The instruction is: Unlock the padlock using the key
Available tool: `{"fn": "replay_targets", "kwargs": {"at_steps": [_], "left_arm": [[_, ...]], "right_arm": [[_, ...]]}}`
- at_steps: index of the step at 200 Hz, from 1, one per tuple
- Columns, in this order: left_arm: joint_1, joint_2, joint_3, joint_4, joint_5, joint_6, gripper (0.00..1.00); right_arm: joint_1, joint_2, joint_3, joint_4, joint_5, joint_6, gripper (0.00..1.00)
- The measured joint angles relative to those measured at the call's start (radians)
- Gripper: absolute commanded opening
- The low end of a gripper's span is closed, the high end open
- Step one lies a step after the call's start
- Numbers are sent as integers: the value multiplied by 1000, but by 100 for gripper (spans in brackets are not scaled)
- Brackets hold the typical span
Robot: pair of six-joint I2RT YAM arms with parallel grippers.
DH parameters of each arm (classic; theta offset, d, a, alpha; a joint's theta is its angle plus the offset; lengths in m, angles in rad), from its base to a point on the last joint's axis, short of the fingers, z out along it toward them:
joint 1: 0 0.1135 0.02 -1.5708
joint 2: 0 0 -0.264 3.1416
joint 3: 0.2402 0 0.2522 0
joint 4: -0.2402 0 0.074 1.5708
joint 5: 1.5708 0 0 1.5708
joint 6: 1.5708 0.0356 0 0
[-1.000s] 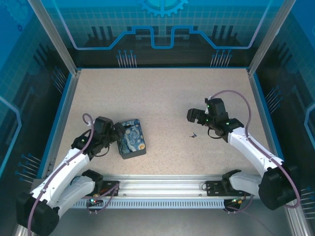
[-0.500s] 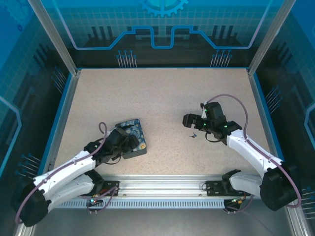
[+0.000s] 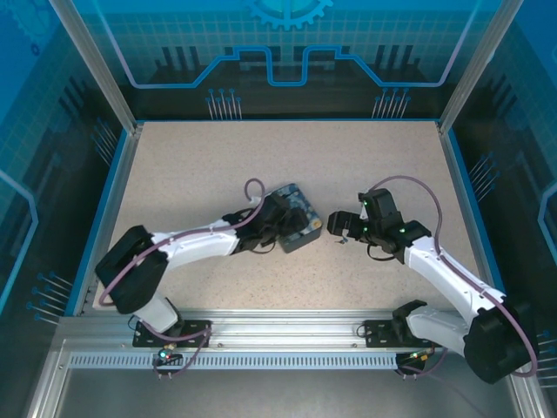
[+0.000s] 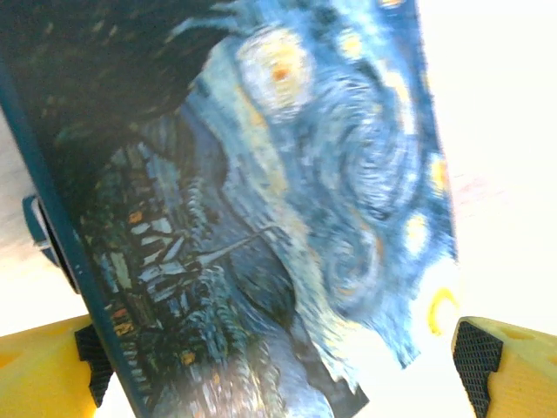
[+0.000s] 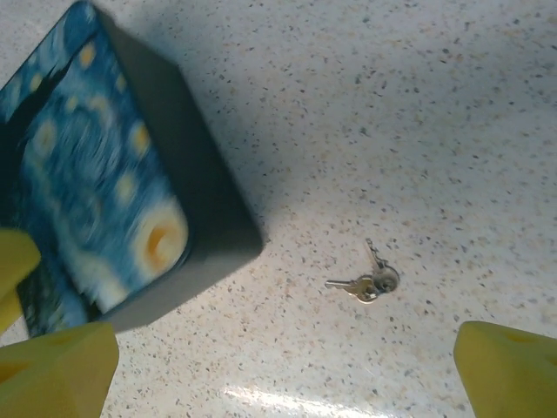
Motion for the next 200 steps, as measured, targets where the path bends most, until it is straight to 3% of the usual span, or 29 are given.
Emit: {"fn": "replay_targets", "kwargs": {"at_steps": [60,120,152,200], "left_arm": [[24,20,95,25,26,50,99],[260,22,197,-58,52,211,99],[338,183,427,-73,141,324,99],[350,433,674,-124,250,420,99]], "right_arm": [[-6,-71,0,-41,-7,12,100],[-31,109,11,54,-78,103,100],[-63,228,65,114,-122,164,100],[-93,331,107,200,-188,251,100]]}}
